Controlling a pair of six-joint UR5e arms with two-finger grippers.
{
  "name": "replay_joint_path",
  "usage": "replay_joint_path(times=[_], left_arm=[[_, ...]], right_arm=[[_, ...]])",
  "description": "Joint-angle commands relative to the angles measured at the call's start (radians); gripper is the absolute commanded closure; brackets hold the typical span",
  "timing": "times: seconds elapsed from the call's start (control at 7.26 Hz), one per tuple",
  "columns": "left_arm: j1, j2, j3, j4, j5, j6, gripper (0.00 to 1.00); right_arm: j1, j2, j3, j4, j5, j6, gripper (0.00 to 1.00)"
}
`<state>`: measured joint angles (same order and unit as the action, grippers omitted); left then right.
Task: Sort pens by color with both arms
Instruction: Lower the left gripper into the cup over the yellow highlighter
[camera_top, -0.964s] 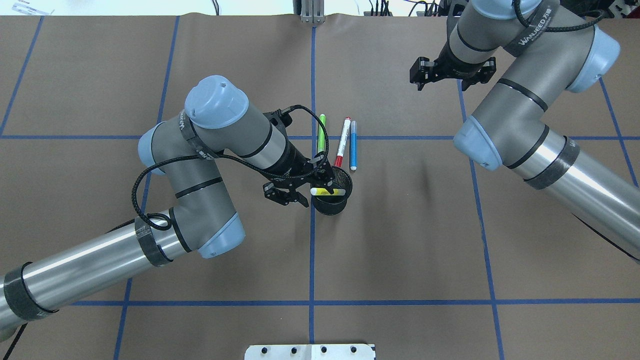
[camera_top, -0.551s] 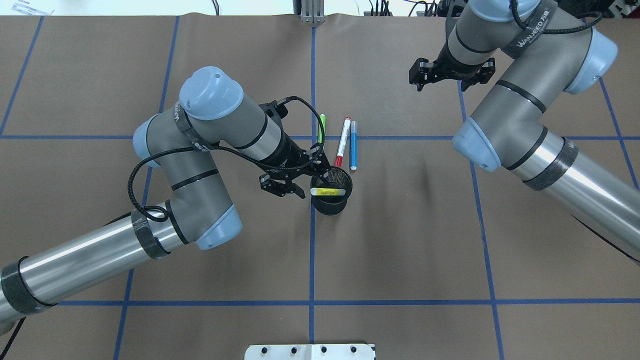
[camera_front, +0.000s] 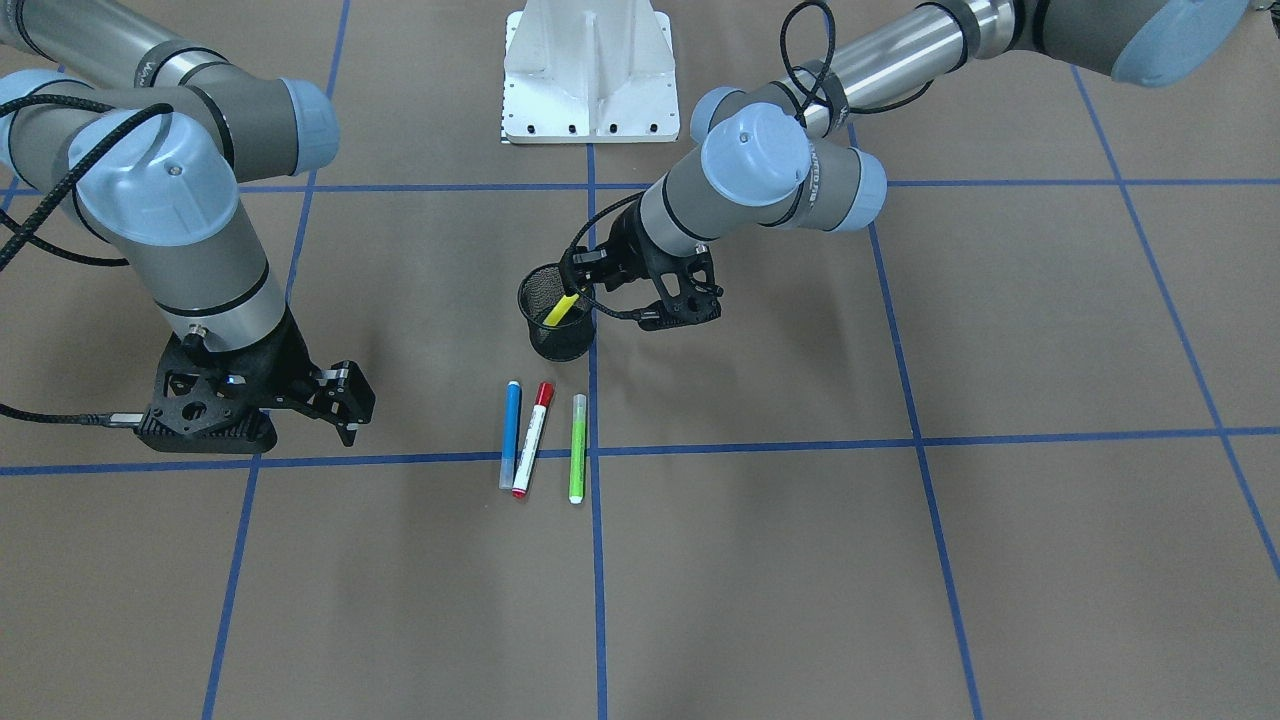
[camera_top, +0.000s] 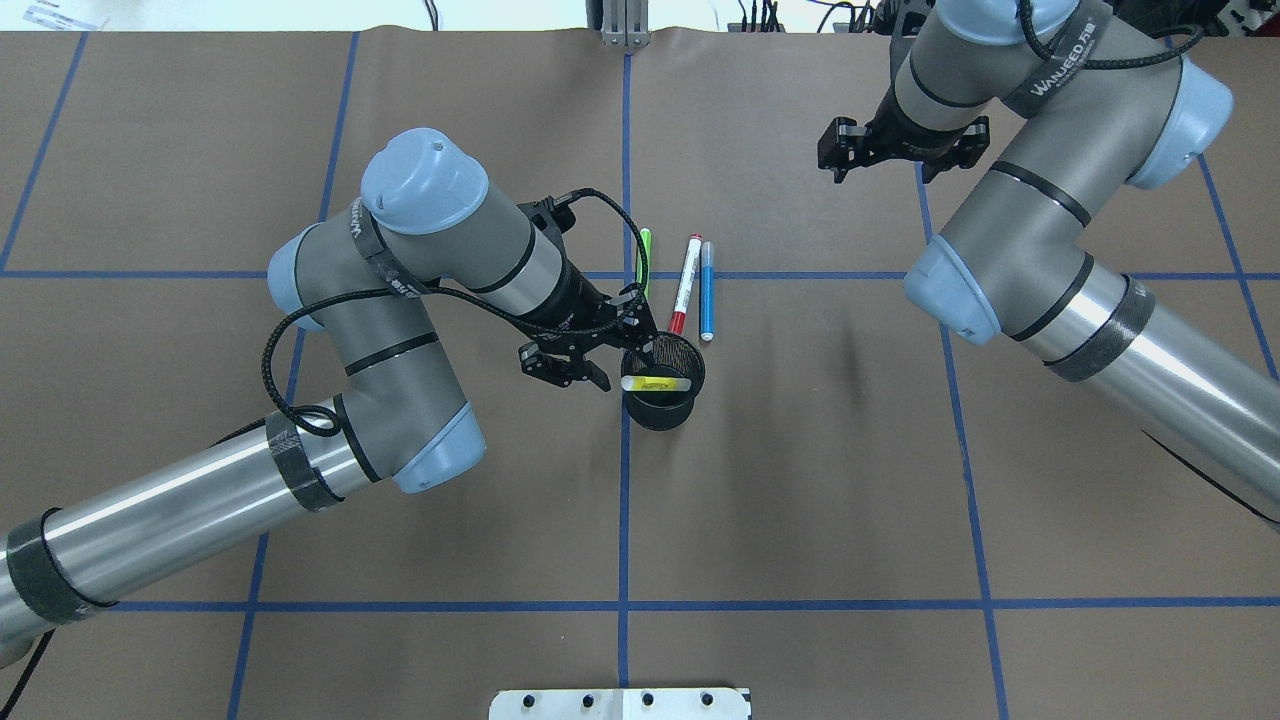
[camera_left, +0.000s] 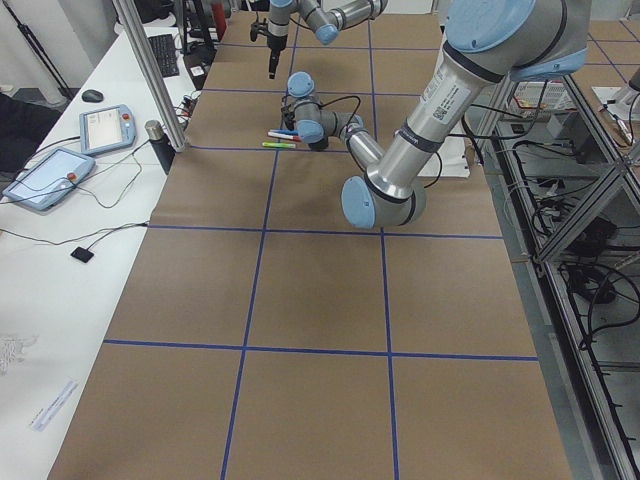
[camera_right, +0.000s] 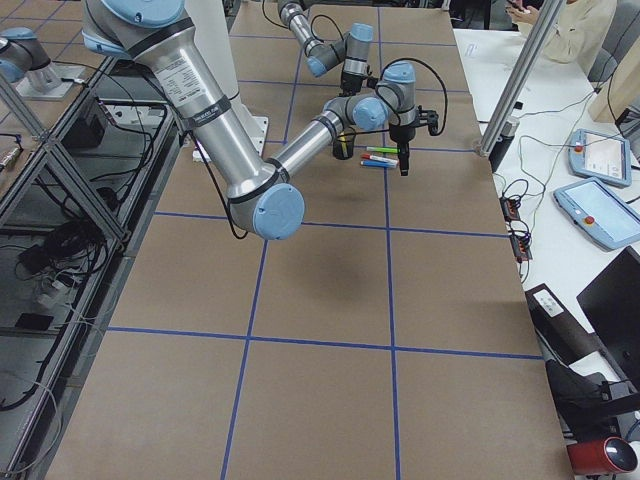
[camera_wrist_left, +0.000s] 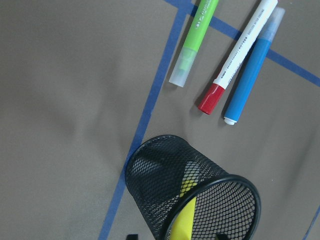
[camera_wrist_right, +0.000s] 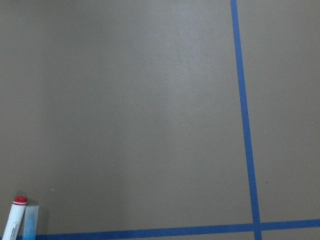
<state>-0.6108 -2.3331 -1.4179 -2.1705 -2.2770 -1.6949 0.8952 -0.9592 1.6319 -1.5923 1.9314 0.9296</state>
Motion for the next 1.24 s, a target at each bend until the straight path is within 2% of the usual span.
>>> replay_joint_path(times=[0.0,0.96,1.1], left_arm=[[0.0,-0.006,-0.004,0.0,-0.004,-0.005,0.43],[0.009,-0.002,0.002,0.003,-0.009,0.001,0.54],[0.009,-0.002,0.001,0.003,-0.009,0.003,0.58]], right_arm=[[0.001,0.001,0.0,0.0,0.0,0.0,0.02],[-0.001,-0.001,0.0,0.002,-0.002,0.0,0.02],[0.001,0.0,0.0,0.0,-0.002,0.0,0.02]])
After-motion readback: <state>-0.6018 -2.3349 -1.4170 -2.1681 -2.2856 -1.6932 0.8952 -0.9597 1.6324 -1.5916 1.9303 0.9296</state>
